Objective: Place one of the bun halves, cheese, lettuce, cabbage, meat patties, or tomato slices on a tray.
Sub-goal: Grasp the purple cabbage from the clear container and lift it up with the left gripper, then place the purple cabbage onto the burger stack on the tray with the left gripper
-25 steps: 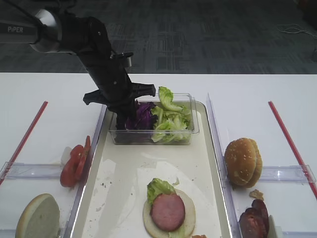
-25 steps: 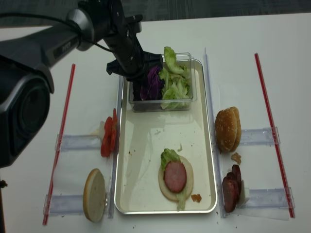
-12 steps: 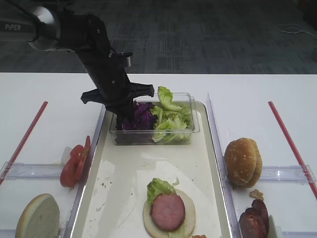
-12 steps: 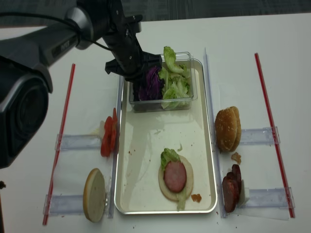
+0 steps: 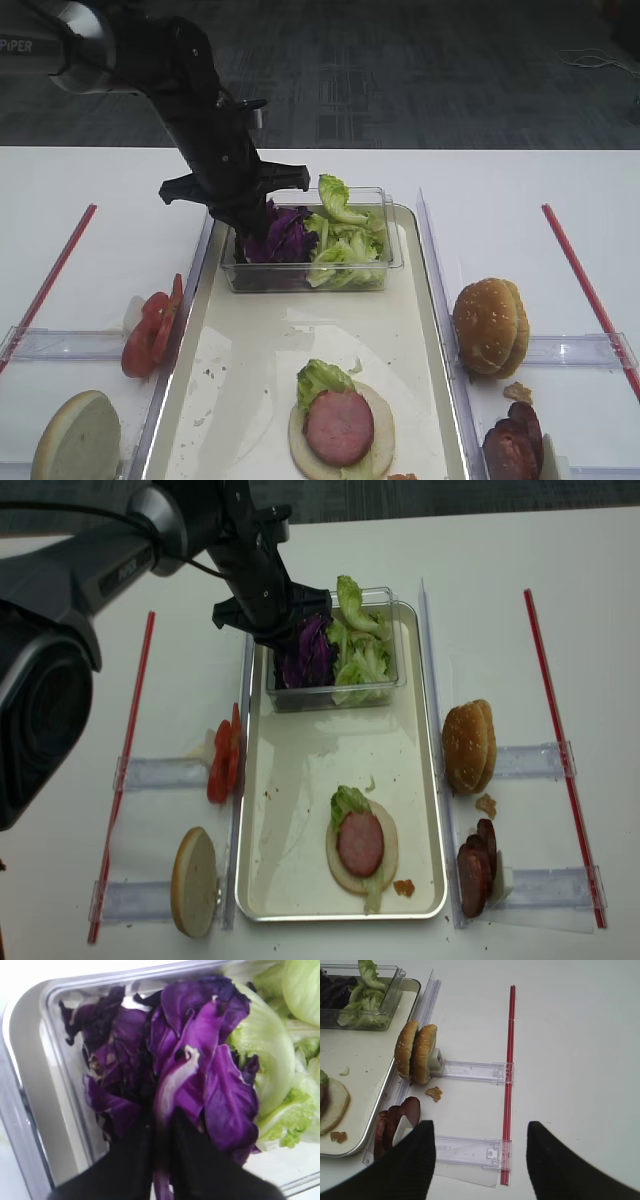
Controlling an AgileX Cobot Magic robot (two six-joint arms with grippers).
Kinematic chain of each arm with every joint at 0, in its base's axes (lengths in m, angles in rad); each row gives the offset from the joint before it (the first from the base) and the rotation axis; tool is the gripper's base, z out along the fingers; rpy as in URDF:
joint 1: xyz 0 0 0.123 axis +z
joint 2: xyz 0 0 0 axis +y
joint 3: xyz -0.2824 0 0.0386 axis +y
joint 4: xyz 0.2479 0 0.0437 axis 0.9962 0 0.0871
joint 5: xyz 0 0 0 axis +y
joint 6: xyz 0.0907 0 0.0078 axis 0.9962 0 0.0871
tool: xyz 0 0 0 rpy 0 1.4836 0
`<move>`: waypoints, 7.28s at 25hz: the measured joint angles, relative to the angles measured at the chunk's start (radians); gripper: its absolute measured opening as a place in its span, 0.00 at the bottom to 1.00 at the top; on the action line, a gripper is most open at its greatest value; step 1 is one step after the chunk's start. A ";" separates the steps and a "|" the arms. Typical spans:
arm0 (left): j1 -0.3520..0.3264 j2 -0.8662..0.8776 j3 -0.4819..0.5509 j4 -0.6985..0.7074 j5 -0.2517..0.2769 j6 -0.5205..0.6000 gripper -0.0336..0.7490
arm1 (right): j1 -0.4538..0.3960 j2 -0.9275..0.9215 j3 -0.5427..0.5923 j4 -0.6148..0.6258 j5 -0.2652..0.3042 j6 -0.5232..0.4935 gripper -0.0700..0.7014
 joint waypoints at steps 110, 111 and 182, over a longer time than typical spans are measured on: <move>-0.352 -0.578 0.633 -0.055 -0.089 0.485 0.10 | 0.000 0.000 0.000 -0.002 0.000 0.000 0.64; -0.352 -0.574 0.628 -0.055 -0.079 0.486 0.10 | 0.000 0.000 0.000 -0.002 0.000 0.000 0.64; -0.491 -0.275 0.482 0.046 -0.129 0.209 0.10 | 0.000 0.000 0.000 -0.003 0.000 -0.003 0.64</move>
